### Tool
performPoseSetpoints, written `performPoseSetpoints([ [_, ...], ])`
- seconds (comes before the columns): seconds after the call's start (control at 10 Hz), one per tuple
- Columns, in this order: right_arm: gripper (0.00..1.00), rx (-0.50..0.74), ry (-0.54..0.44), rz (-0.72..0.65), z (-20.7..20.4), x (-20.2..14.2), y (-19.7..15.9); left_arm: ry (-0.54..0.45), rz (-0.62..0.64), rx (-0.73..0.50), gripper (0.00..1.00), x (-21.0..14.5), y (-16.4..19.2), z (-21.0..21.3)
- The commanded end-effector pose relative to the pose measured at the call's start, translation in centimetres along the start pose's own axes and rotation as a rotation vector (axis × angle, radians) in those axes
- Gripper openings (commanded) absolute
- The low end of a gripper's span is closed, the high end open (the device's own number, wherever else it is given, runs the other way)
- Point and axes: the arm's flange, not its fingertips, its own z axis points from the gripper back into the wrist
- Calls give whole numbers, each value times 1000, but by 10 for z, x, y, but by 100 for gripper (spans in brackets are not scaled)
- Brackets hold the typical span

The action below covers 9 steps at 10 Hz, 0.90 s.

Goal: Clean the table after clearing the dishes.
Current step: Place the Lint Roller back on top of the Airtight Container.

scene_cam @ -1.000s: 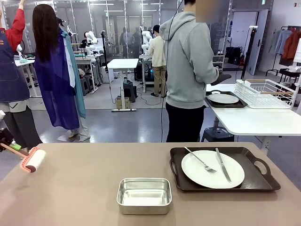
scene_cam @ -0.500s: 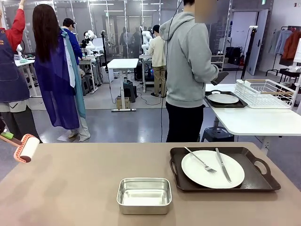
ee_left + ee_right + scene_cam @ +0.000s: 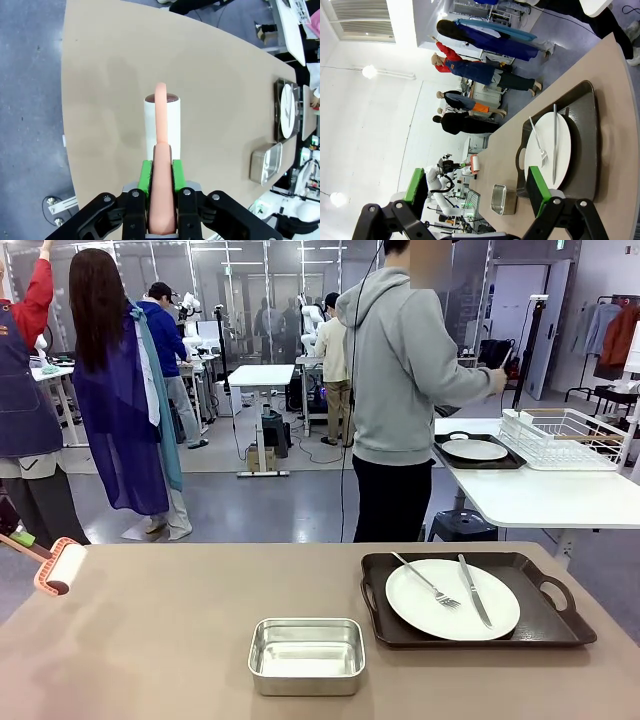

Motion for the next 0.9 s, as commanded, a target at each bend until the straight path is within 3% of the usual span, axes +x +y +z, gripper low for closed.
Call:
performPoseSetpoints([
  [0.0,100,-2,8,2,0,-5,3,-9,-6,-26,20,-1,-2,8],
  [0.2,100,-2,8,2,0,-5,3,-2,-2,-1,20,0,-1,2],
  [0.3,100,-2,8,2,0,-5,3,-6,-200,23,20,26,-37,7],
  [0.5,100,-2,8,2,0,-5,3,-44,-595,10,20,64,-142,22],
  [0.6,100,-2,8,2,0,-5,3,-14,-796,6,20,69,-195,20],
  [0.8,100,-2,8,2,0,-5,3,163,-1097,42,20,62,-304,-9],
])
